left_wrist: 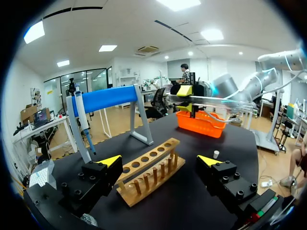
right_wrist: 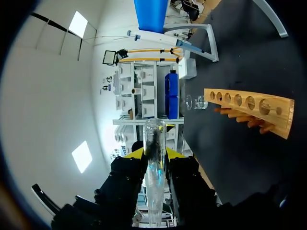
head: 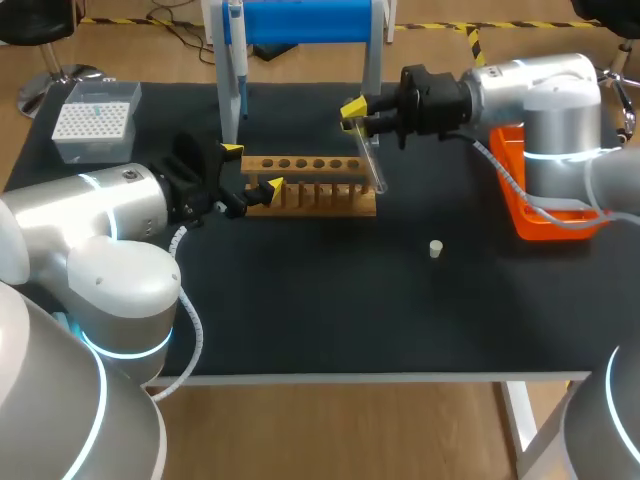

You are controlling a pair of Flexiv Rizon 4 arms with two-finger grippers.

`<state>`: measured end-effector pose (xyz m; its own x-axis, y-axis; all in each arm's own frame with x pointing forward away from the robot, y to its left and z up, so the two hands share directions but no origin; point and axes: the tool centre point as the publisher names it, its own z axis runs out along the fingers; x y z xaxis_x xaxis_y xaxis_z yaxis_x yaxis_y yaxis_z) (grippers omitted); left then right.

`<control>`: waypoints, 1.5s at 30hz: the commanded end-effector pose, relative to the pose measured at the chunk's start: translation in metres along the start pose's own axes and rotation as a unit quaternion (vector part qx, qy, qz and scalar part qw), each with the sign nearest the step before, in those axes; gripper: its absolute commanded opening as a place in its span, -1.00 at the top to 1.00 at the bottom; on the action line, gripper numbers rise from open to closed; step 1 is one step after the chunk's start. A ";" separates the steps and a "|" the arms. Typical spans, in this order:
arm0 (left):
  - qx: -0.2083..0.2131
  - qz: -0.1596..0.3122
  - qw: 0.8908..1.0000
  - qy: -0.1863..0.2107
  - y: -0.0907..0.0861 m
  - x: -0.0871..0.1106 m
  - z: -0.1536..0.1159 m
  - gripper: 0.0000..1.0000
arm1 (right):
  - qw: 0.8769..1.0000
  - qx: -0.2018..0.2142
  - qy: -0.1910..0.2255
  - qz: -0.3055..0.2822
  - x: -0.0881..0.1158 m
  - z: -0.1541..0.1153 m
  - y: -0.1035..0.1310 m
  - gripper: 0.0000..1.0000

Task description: Invert the test tube, pick up the pipette, mount the tip to pipette, aspirate from beaker and dispense into the tube, eject the tip, return the pipette, and cap with the stopper.

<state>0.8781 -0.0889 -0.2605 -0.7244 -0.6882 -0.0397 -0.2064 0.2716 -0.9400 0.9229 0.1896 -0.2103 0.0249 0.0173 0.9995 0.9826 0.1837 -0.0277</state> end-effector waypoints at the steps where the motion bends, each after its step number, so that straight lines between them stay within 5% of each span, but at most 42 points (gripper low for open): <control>1: 0.072 0.064 0.995 0.004 -0.009 0.004 -0.004 -1.00 | 1.000 -0.001 -0.002 0.000 0.001 0.000 -0.001 1.00; 12: 0.191 0.270 0.943 0.038 -0.037 0.029 0.001 -1.00 | 1.000 -0.001 -0.002 0.000 0.001 0.000 -0.001 1.00; 15: 0.202 0.232 0.950 0.055 -0.036 0.027 -0.001 -1.00 | 1.000 -0.001 -0.002 0.000 0.001 0.000 -0.001 1.00; 26: 0.202 0.232 0.950 0.055 -0.036 0.027 -0.001 -1.00 | 1.000 -0.001 -0.002 0.000 0.001 0.000 -0.001 1.00; 27: 0.238 0.270 0.932 0.048 -0.042 0.029 -0.002 -1.00 | 1.000 -0.001 -0.002 0.000 0.001 0.000 -0.001 1.00; 29: 0.245 0.336 0.909 0.038 -0.049 0.034 0.000 -1.00 | 1.000 -0.001 -0.002 0.000 0.001 0.000 -0.001 1.00; 31: 0.304 0.388 0.869 0.047 -0.054 0.040 0.003 -1.00 | 1.000 -0.001 -0.002 0.000 0.001 0.000 -0.001 1.00; 32: 0.308 0.400 0.862 0.048 -0.054 0.042 0.003 -1.00 | 1.000 -0.001 -0.002 0.000 0.001 0.000 -0.001 1.00; 34: 0.356 0.446 0.818 0.076 -0.058 0.049 0.005 -1.00 | 1.000 -0.001 -0.002 0.000 0.001 0.000 -0.001 1.00; 40: 0.405 0.535 0.727 0.148 -0.064 0.065 0.011 -1.00 | 1.000 -0.001 -0.002 0.000 0.001 0.000 -0.001 1.00; 41: 0.413 0.541 0.716 0.156 -0.065 0.066 0.011 -1.00 | 1.000 -0.001 -0.002 0.000 0.001 0.000 -0.001 1.00; 45: 0.436 0.524 0.716 0.152 -0.067 0.066 0.007 -1.00 | 1.000 -0.001 -0.002 0.000 0.001 0.000 -0.001 1.00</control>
<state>0.8508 -0.1629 -0.1986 -0.5014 -0.2679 -0.8227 0.6684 0.4838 -0.5649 0.9227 0.1897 -0.2102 0.0248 0.0175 0.9995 0.9828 0.1829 -0.0276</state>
